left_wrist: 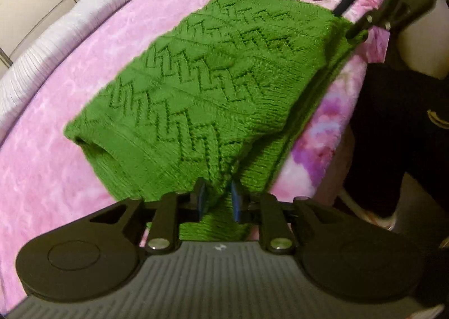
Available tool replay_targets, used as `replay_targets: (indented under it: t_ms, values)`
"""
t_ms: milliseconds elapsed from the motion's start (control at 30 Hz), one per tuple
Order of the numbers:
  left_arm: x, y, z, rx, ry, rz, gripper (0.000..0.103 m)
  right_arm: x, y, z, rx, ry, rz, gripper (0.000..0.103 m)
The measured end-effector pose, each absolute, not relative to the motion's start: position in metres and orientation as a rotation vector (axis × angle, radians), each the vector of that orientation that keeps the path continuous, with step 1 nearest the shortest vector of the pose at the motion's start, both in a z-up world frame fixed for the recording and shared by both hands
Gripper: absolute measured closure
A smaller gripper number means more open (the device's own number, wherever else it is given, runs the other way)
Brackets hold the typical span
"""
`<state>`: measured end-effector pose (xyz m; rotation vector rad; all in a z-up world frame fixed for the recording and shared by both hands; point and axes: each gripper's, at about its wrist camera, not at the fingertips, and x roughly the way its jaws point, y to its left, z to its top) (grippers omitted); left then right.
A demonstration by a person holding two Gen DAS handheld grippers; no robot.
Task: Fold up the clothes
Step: 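Release the folded hem and smooth the folded sweater with both grippers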
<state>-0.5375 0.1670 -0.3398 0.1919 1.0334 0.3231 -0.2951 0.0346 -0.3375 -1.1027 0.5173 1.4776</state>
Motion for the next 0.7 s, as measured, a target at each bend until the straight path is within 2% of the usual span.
replay_targets:
  t_ms: [133, 200, 367, 400, 433, 500, 700]
  values:
    - [-0.548, 0.175, -0.311, 0.132, 0.981, 0.341, 0.085, -0.274, 0.025, -0.311, -0.943, 0.591, 1.470, 0.068]
    - [-0.553, 0.181, -0.294, 0.094, 0.942, 0.356, 0.085, -0.256, 0.028, -0.290, -0.795, 0.603, 1.451, 0.059]
    - [-0.546, 0.231, -0.271, -0.009, 0.806, 0.527, 0.085, -0.200, 0.062, -0.272, -0.433, 0.706, 1.294, 0.059]
    - [-0.540, 0.244, -0.272, -0.031, 0.796, 0.553, 0.085, -0.190, 0.072, -0.274, -0.391, 0.730, 1.272, 0.063]
    - [-0.534, 0.254, -0.274, -0.047, 0.789, 0.570, 0.085, -0.181, 0.082, -0.278, -0.351, 0.754, 1.258, 0.076]
    - [-0.523, 0.277, -0.280, -0.089, 0.769, 0.591, 0.085, -0.164, 0.102, -0.285, -0.274, 0.803, 1.239, 0.092]
    - [-0.503, 0.349, -0.313, -0.241, 0.716, 0.685, 0.085, -0.121, 0.153, -0.326, -0.141, 0.921, 1.219, 0.087]
